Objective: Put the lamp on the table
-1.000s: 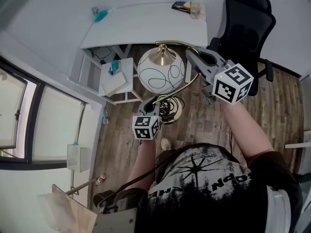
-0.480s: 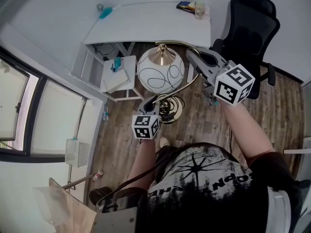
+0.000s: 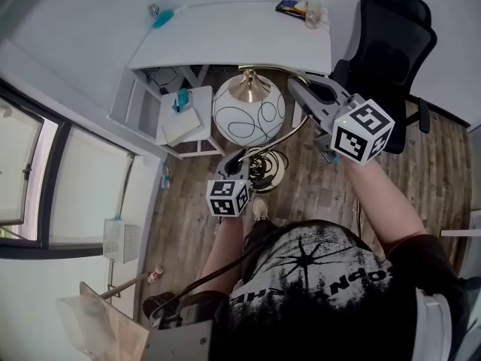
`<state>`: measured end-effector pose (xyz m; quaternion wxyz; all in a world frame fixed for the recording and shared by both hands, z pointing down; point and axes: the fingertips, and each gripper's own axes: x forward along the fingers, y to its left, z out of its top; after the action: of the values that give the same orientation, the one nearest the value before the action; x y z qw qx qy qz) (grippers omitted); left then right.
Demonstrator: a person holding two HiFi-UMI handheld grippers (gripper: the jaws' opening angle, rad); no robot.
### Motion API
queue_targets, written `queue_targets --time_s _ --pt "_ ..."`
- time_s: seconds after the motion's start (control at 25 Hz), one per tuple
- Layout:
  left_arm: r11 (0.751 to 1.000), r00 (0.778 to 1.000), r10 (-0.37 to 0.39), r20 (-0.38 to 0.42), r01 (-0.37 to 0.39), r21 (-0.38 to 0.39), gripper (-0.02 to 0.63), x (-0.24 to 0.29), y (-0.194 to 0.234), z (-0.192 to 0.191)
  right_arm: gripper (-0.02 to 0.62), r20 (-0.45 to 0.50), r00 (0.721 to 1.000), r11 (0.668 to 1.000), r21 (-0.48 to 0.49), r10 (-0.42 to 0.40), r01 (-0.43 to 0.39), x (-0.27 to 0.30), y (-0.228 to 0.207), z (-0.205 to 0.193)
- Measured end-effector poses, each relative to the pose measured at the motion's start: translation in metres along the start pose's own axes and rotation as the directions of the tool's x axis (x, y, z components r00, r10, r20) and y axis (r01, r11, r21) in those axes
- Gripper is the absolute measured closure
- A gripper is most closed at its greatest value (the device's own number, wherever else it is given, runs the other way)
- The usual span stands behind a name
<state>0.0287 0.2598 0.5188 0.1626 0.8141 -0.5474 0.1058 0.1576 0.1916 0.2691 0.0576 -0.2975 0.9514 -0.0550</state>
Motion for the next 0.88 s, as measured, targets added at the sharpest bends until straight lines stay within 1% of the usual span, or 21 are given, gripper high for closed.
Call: queue_targets --time_s 0.16,0.6,0.88 --pt "1.0 1.0 -0.019 -0.001 0.019 0.009 0.592 0.01 0.024 0.009 0.578 0.005 1.0 1.0 -0.001 -0.017 0.017 0.024 -0.005 0.0" --pt "0.995 0.996 -0.086 0.004 0.086 0.06 0.592 0.05 0.102 0.052 0.578 0.049 0.995 0.996 -0.022 -0.087 0.089 0.099 -0.024 0.011" --pt "0.989 0.991 -0.134 -0.007 0.134 0.067 0.592 0.071 0.14 0.063 0.578 0.056 0.989 0.989 -0.039 -0.14 0.143 0.138 -0.033 0.008"
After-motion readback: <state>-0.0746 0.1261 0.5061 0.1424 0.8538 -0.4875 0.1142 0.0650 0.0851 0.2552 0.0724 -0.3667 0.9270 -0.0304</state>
